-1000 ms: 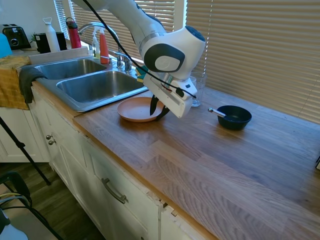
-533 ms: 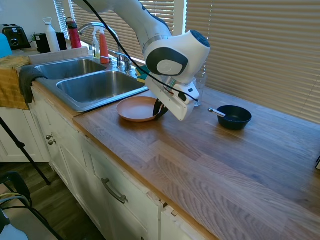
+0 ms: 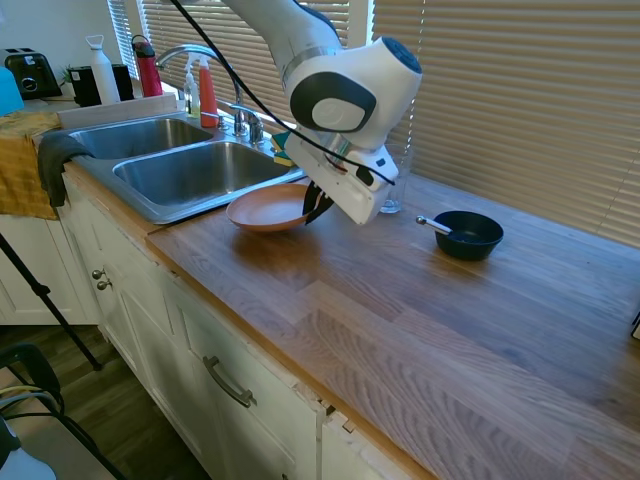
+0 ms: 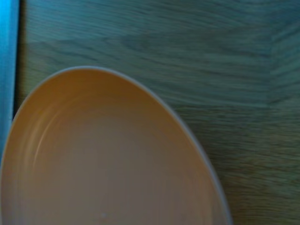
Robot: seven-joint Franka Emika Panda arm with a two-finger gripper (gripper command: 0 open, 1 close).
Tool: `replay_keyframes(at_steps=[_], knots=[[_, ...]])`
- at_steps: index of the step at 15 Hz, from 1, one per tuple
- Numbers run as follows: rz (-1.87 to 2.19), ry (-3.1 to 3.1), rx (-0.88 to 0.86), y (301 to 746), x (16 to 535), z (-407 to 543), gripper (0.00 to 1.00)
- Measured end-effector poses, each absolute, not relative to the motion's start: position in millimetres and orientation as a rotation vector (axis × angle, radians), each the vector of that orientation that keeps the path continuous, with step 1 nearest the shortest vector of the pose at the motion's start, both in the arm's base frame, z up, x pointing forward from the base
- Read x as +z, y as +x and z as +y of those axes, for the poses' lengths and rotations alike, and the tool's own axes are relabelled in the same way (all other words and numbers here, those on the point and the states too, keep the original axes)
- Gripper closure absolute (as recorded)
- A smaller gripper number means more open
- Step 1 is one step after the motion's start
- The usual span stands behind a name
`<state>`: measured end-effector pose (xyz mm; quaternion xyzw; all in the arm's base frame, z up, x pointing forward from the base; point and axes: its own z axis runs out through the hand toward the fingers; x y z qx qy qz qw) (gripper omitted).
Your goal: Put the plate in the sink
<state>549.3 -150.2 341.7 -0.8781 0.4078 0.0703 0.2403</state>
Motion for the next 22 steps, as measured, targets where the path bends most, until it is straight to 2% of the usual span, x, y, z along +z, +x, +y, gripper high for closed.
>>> replay_keyframes(at_steps=[4, 7, 11, 15, 20, 21, 22], knots=[[1.05, -2.45, 0.146, 551, 394, -110, 1.0], [1.026, -2.513, 0.124, 558, 430, -21, 1.0], [1.015, -2.594, 0.094, 573, 445, 95, 1.0], [1.032, -2.704, 0.078, 605, 409, 198, 1.0], [1.098, -2.81, 0.047, 649, 325, 278, 1.0], [1.121, -2.826, 0.039, 657, 305, 286, 0.0], [1.133, -2.839, 0.041, 663, 287, 293, 0.0]])
